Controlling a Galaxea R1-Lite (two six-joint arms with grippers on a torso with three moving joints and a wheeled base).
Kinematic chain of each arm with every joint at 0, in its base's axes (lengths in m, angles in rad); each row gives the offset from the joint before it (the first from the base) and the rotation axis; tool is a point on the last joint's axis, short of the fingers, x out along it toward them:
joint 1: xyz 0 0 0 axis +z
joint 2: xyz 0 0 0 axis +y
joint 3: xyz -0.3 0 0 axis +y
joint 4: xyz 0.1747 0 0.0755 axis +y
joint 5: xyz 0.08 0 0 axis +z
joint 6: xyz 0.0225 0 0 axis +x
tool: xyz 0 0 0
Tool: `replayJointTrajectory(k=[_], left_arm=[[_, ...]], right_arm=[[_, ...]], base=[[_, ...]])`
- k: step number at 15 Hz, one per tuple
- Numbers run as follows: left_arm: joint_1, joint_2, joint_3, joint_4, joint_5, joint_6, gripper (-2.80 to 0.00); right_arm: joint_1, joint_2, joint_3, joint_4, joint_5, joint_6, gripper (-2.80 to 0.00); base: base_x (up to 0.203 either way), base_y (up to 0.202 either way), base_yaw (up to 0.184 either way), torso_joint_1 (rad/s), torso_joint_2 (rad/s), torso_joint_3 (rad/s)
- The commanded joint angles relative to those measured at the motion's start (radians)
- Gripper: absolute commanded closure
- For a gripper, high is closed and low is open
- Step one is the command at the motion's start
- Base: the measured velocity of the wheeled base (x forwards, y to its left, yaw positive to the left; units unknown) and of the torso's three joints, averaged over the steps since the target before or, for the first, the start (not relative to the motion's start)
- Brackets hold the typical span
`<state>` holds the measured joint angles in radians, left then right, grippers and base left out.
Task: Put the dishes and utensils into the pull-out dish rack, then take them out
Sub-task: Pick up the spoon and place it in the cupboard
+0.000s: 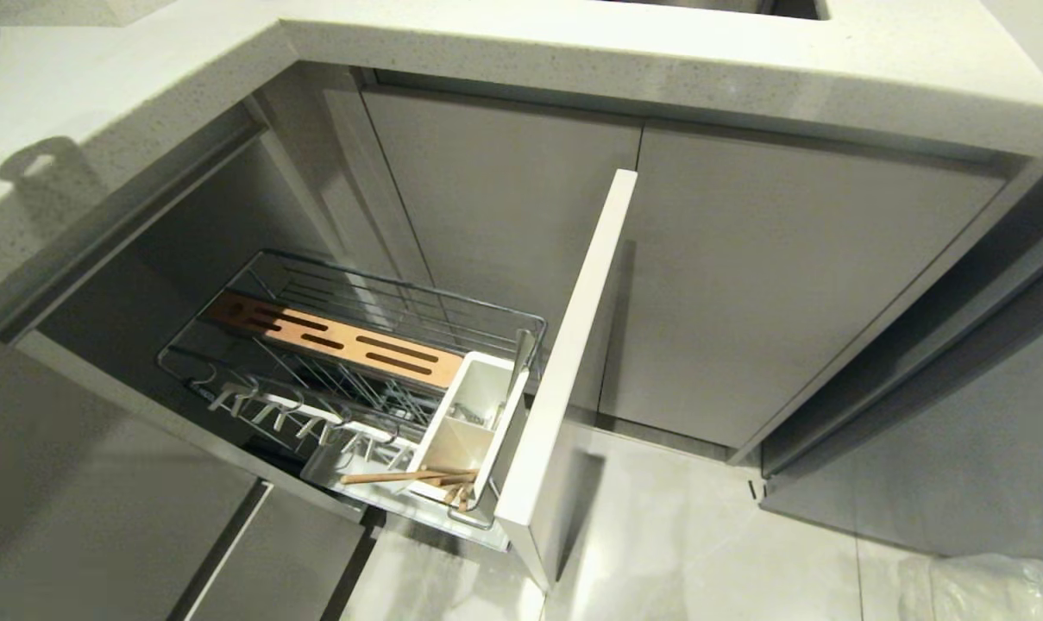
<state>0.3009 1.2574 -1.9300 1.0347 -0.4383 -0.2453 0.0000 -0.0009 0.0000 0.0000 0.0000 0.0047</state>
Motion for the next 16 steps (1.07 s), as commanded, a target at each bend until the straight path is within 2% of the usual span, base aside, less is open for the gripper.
replayJointTrajectory(k=[1,5,9,12,16], left_arm=[[-0.125,-0.022,0.012,0.006,-0.002,-0.003,0.0],[-0.399,0.005,0.071,0.005,-0.001,-0.004,0.0],[-0.59,0.072,0.174,0.007,-0.001,-0.011,0.0],[-0.621,0.143,0.228,0.016,0.003,-0.024,0.0],[-0.622,0.247,0.196,0.059,0.035,-0.023,0.0]], right_arm=[[0.0,0.001,0.0,0.0,0.0,0.0,0.0],[0.0,0.001,0.0,0.0,0.0,0.0,0.0],[0.0,0.001,0.0,0.0,0.0,0.0,0.0],[0.0,0.001,0.0,0.0,0.0,0.0,0.0],[0.0,0.001,0.0,0.0,0.0,0.0,0.0]], base=[[0.0,0.0,0.0,0.0,0.0,0.0],[0.0,0.0,0.0,0.0,0.0,0.0],[0.0,0.0,0.0,0.0,0.0,0.0],[0.0,0.0,0.0,0.0,0.0,0.0],[0.0,0.0,0.0,0.0,0.0,0.0]])
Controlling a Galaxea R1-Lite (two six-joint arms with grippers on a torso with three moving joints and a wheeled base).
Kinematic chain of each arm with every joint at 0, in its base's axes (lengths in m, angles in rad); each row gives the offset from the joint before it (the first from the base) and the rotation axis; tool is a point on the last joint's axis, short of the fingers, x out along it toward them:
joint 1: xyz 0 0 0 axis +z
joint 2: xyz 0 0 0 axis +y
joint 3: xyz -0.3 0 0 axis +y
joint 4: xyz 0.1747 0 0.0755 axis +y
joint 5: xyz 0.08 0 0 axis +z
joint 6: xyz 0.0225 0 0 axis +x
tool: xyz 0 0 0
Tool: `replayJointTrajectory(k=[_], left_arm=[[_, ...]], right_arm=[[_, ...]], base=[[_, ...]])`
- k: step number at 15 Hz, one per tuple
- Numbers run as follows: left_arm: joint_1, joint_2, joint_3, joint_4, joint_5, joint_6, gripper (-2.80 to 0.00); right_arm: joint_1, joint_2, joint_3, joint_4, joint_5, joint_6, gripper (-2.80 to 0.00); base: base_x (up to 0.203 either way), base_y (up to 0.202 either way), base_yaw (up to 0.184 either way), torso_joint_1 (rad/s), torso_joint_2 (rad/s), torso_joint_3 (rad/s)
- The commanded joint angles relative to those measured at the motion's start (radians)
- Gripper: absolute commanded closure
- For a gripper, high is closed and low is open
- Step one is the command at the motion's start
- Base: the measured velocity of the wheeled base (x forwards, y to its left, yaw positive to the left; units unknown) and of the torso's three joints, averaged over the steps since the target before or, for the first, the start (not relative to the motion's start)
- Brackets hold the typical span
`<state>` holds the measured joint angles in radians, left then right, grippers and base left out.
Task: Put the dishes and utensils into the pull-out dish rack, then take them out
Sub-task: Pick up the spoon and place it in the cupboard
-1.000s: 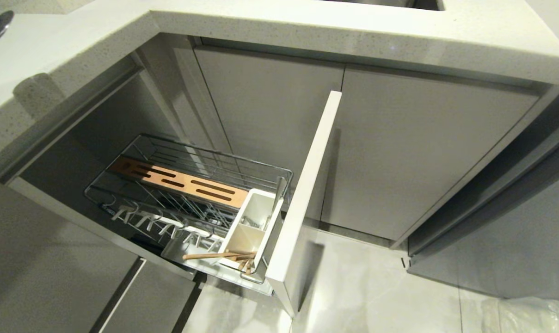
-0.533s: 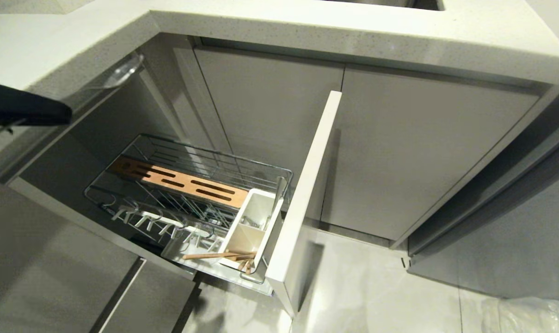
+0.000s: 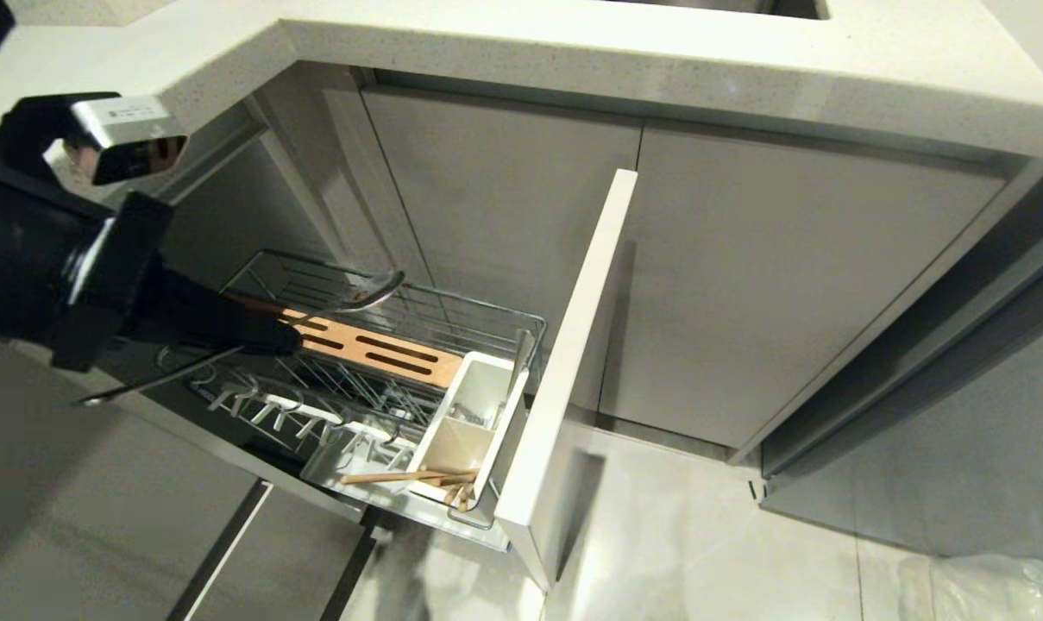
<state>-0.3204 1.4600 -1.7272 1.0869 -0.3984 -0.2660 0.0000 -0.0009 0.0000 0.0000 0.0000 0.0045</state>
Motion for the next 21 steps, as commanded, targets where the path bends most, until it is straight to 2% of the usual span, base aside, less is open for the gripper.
replayJointTrajectory(k=[1,5,9,13,16,18,20,21], left_arm=[[-0.003,0.066,-0.014,0.008,0.015,-0.001,0.0],[-0.04,0.151,-0.029,0.008,0.086,-0.006,0.0],[-0.127,0.194,-0.019,0.008,0.139,-0.029,0.0],[-0.152,0.262,-0.016,0.007,0.214,-0.06,0.0],[-0.162,0.316,-0.019,0.008,0.232,-0.061,0.0],[-0.197,0.344,-0.044,0.008,0.241,-0.06,0.0],[-0.228,0.379,-0.088,0.033,0.314,-0.061,0.0],[-0.235,0.395,-0.098,0.046,0.328,-0.061,0.0]], right_arm=[[0.0,0.001,0.0,0.0,0.0,0.0,0.0],[0.0,0.001,0.0,0.0,0.0,0.0,0.0],[0.0,0.001,0.0,0.0,0.0,0.0,0.0],[0.0,0.001,0.0,0.0,0.0,0.0,0.0],[0.0,0.001,0.0,0.0,0.0,0.0,0.0],[0.0,0.001,0.0,0.0,0.0,0.0,0.0],[0.0,0.001,0.0,0.0,0.0,0.0,0.0],[0.0,0.001,0.0,0.0,0.0,0.0,0.0]], base=[[0.0,0.0,0.0,0.0,0.0,0.0],[0.0,0.0,0.0,0.0,0.0,0.0],[0.0,0.0,0.0,0.0,0.0,0.0],[0.0,0.0,0.0,0.0,0.0,0.0],[0.0,0.0,0.0,0.0,0.0,0.0],[0.0,0.0,0.0,0.0,0.0,0.0],[0.0,0.0,0.0,0.0,0.0,0.0],[0.0,0.0,0.0,0.0,0.0,0.0]])
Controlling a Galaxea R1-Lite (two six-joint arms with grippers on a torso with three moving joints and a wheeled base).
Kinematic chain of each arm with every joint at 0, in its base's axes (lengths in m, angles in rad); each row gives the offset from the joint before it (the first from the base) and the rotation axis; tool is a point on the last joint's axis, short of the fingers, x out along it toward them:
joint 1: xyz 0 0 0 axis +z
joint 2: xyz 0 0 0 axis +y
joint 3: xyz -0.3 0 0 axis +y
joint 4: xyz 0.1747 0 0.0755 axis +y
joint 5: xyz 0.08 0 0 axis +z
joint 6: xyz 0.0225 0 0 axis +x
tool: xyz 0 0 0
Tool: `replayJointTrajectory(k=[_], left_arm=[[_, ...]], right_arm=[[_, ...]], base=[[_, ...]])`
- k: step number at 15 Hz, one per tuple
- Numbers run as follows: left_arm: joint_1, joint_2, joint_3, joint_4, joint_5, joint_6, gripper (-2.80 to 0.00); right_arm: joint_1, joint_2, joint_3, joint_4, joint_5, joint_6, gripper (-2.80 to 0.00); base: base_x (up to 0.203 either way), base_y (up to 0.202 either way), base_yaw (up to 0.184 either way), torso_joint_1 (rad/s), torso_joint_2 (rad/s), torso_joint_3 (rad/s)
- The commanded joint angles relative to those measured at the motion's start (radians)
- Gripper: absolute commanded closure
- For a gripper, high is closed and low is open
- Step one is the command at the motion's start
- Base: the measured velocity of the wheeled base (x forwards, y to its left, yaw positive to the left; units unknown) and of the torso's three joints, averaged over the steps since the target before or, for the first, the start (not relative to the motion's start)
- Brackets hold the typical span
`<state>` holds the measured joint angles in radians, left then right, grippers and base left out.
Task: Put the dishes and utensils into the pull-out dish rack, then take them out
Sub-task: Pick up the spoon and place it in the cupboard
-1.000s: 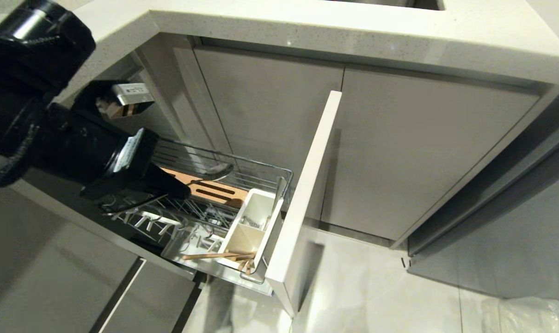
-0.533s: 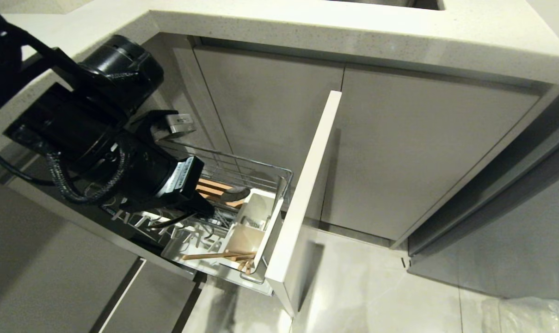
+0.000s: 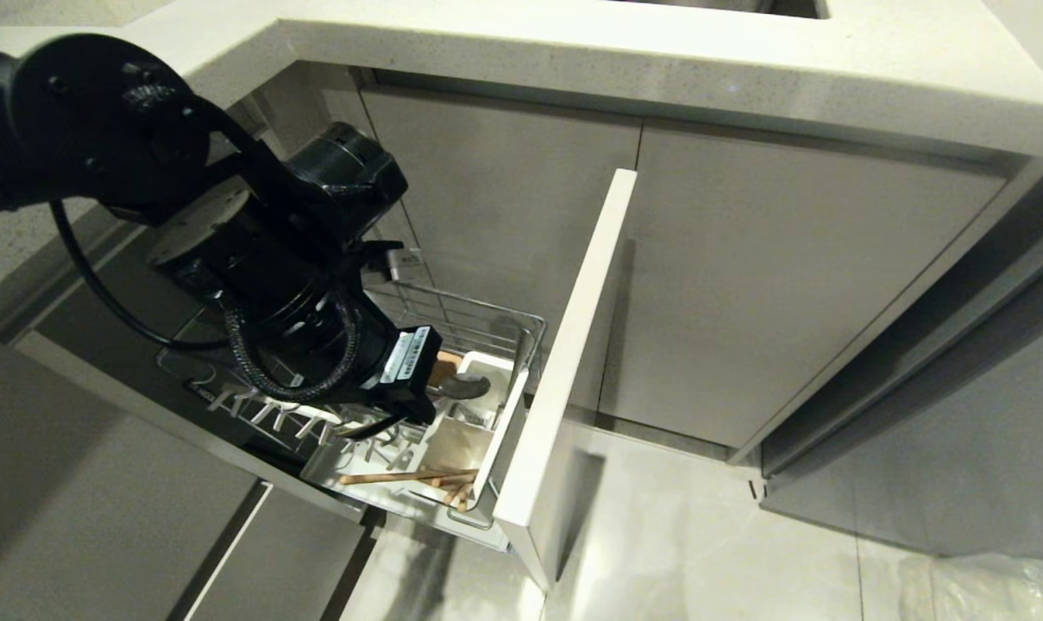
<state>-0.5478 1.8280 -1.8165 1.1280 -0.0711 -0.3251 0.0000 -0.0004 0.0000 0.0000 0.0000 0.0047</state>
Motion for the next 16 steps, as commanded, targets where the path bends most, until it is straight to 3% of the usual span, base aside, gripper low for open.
replayJointTrajectory(k=[1,10,16], left_arm=[[-0.012,0.043,-0.017,0.01,0.004,-0.003,0.0],[-0.012,0.172,-0.119,0.009,0.033,-0.019,0.0],[-0.005,0.22,-0.127,-0.021,0.054,-0.012,0.0]], right_arm=[[0.0,0.0,0.0,0.0,0.0,0.0,0.0],[0.0,0.0,0.0,0.0,0.0,0.0,0.0],[0.0,0.0,0.0,0.0,0.0,0.0,0.0]], base=[[0.0,0.0,0.0,0.0,0.0,0.0],[0.0,0.0,0.0,0.0,0.0,0.0],[0.0,0.0,0.0,0.0,0.0,0.0]])
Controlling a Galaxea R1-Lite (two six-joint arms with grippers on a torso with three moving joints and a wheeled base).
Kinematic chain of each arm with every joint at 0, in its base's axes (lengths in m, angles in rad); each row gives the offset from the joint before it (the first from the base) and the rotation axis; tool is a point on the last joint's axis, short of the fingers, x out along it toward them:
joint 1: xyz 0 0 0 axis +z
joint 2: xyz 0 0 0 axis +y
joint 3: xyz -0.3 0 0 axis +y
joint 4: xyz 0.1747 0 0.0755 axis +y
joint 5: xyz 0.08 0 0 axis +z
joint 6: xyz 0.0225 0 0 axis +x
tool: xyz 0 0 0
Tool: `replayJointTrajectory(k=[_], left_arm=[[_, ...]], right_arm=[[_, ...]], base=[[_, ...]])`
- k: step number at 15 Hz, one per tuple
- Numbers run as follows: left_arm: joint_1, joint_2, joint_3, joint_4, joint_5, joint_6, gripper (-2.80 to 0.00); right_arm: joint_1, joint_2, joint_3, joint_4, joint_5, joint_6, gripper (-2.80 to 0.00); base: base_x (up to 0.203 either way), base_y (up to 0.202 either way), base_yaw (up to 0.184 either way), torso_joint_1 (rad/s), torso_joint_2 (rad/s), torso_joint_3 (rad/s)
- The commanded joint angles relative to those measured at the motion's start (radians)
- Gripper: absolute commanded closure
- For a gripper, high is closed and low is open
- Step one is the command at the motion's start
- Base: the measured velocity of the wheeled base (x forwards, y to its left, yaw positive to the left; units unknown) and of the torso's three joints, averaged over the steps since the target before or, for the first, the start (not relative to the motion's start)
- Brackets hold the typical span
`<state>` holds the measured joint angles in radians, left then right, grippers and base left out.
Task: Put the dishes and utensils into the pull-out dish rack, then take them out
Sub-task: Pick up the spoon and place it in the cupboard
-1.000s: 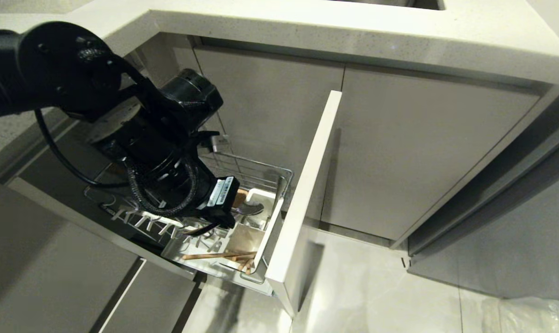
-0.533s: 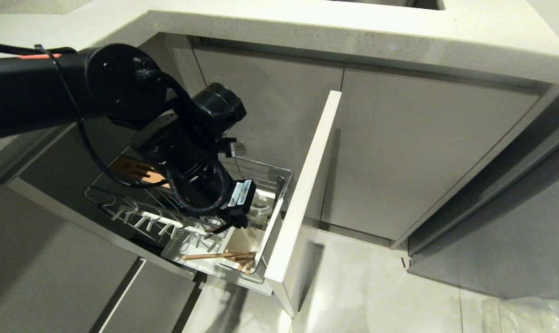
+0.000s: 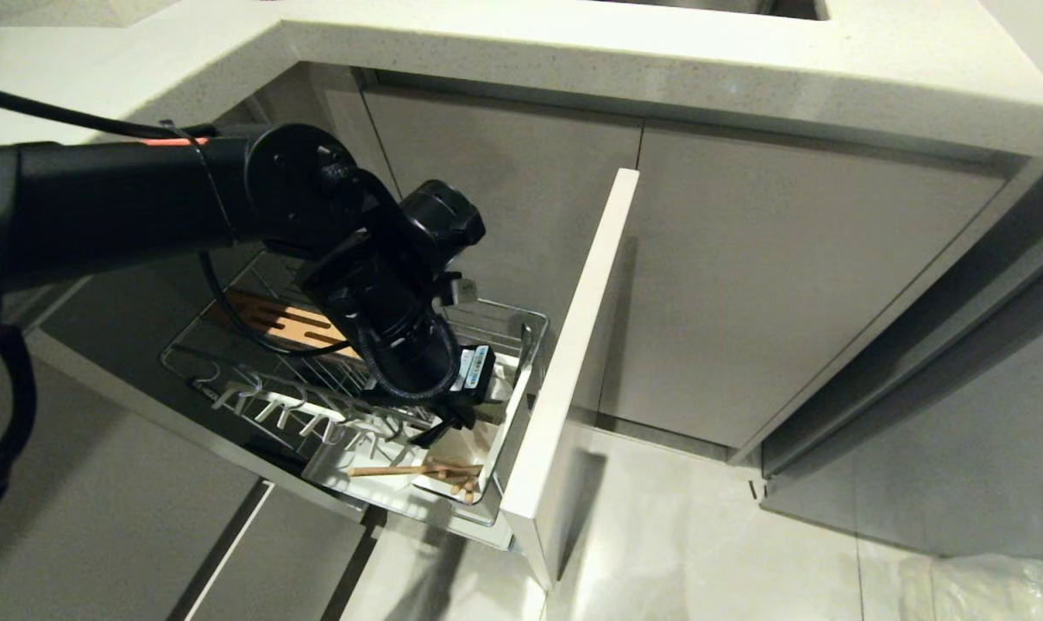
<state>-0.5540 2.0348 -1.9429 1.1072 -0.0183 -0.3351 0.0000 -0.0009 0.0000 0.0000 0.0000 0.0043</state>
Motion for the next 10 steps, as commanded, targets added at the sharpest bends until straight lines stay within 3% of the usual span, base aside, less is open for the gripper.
replayJointTrajectory(k=[1,10], left_arm=[[0.003,0.017,-0.001,-0.005,0.001,-0.001,0.0],[0.014,0.033,-0.001,-0.038,-0.002,-0.001,0.0]], right_arm=[[0.0,0.001,0.0,0.0,0.0,0.0,0.0],[0.0,0.001,0.0,0.0,0.0,0.0,0.0]], base=[[0.0,0.0,0.0,0.0,0.0,0.0],[0.0,0.0,0.0,0.0,0.0,0.0]])
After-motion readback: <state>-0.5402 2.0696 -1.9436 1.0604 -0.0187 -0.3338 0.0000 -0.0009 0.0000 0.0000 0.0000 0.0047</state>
